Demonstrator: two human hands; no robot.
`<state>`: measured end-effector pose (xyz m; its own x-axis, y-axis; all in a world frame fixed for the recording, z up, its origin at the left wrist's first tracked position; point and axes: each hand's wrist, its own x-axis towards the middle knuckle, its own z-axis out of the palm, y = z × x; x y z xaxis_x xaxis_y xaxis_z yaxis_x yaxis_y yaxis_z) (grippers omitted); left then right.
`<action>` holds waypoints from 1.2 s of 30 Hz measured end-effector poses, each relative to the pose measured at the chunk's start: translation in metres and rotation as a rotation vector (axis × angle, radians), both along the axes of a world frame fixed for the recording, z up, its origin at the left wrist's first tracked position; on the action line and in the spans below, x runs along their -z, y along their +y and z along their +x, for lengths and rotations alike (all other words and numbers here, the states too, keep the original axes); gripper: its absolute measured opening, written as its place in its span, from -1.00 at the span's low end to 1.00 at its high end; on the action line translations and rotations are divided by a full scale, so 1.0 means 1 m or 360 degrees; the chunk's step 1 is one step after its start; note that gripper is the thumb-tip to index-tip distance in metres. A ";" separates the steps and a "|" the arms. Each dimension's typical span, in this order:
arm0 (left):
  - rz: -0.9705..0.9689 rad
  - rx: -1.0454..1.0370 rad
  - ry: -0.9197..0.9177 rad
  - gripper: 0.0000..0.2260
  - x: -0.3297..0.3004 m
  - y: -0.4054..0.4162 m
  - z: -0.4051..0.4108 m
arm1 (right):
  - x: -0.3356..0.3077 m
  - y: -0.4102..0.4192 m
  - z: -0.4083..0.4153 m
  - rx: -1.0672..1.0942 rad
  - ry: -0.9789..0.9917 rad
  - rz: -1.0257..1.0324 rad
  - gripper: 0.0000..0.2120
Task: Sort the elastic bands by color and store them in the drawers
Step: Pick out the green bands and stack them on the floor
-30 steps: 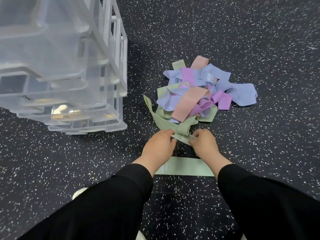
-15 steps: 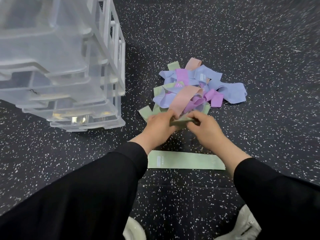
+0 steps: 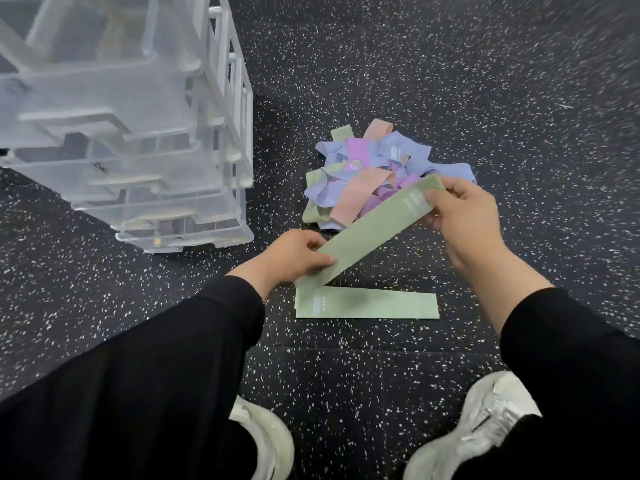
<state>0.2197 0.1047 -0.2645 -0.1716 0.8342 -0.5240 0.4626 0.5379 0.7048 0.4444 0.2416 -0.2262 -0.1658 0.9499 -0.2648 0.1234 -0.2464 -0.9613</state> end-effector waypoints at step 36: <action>-0.0467 -0.0174 0.0602 -0.82 0.077 -0.051 0.014 | 0.136 -0.050 0.097 -0.0220 -0.1540 -0.0408 -0.82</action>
<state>0.2336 0.0540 -0.3420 -0.4739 0.6271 -0.6183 0.5867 0.7484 0.3094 0.5417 0.1917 -0.3627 0.1241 0.8344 -0.5370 0.8653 -0.3559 -0.3531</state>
